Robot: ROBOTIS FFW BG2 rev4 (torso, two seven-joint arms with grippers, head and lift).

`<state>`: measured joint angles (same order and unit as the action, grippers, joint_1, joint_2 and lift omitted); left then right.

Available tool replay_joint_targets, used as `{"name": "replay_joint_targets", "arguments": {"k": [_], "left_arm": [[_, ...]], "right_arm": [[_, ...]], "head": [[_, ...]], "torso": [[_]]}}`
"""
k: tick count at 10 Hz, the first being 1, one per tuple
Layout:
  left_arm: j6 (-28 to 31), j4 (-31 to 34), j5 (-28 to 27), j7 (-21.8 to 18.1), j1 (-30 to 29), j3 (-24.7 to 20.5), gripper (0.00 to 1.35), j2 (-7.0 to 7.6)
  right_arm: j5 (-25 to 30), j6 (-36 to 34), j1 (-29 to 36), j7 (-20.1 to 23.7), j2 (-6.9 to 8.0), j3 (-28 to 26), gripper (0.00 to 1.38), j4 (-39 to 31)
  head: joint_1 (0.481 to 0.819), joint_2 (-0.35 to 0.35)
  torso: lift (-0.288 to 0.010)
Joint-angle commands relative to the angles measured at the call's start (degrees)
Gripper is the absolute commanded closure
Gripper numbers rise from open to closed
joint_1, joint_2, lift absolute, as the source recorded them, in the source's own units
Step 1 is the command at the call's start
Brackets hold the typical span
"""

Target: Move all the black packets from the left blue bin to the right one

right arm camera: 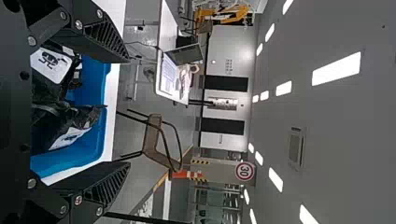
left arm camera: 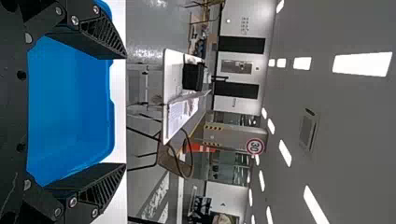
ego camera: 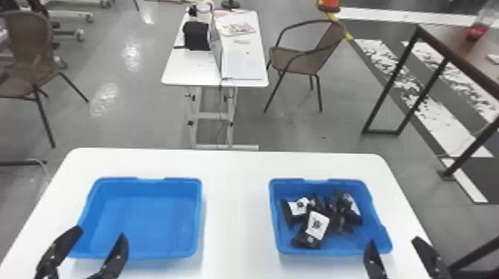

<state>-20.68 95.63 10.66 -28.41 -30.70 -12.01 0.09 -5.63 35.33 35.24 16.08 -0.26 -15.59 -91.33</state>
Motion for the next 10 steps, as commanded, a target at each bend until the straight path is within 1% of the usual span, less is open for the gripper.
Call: {"name": "replay_joint_targets", "arguments": {"k": [1, 10], "left_arm": [[0.38, 0.00, 0.07, 0.02, 0.02, 0.06, 0.23, -0.24], [1.88, 0.00, 0.42, -0.07, 0.46, 0.68, 0.23, -0.24]], "right_arm": [[-0.17, 0.00, 0.00, 0.00, 0.31, 0.12, 0.25, -0.17], [-1.05, -1.23, -0.52, 0.00, 0.31, 0.82, 0.25, -0.17]], "head": [[0.695, -0.111], [0.695, -0.113]], "torso": [[0.000], [0.000]]}}
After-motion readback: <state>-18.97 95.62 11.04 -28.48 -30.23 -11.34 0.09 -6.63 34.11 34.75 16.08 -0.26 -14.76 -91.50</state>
